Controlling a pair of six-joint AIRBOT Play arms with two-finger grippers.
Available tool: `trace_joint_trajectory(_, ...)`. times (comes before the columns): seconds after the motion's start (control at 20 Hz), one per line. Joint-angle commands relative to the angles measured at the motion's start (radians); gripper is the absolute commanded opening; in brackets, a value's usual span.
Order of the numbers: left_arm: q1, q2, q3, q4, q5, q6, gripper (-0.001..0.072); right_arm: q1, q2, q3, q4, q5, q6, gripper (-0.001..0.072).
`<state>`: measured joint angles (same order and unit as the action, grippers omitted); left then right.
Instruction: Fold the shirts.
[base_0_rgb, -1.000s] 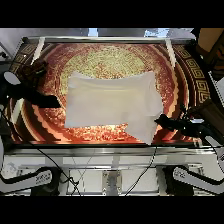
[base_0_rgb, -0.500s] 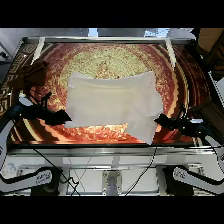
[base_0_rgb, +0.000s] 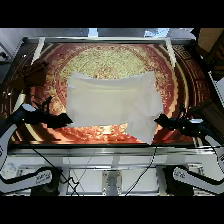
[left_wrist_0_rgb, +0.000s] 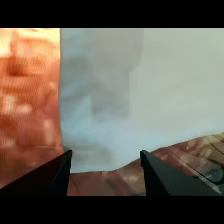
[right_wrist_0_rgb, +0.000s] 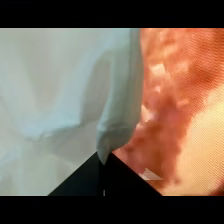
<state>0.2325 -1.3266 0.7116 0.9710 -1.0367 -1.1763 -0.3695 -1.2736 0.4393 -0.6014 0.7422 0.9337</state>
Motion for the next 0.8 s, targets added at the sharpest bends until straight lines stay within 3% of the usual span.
trace_joint_trajectory(0.0, 0.001, 0.000, 0.029, 0.022, 0.022, 0.021, 0.0505, -0.001, 0.000, -0.001, 0.000, 0.011, 0.001, 0.0027)
trace_joint_trajectory(0.25, 0.045, 0.001, 0.112, 0.060, -0.060, 0.018, 0.0504, -0.001, 0.000, -0.001, -0.001, 0.013, 0.000, 0.0027)
trace_joint_trajectory(0.75, 0.073, 0.000, 0.108, 0.110, -0.060, 0.018, 0.0498, -0.001, 0.000, -0.001, -0.001, 0.013, 0.000, 0.0027)
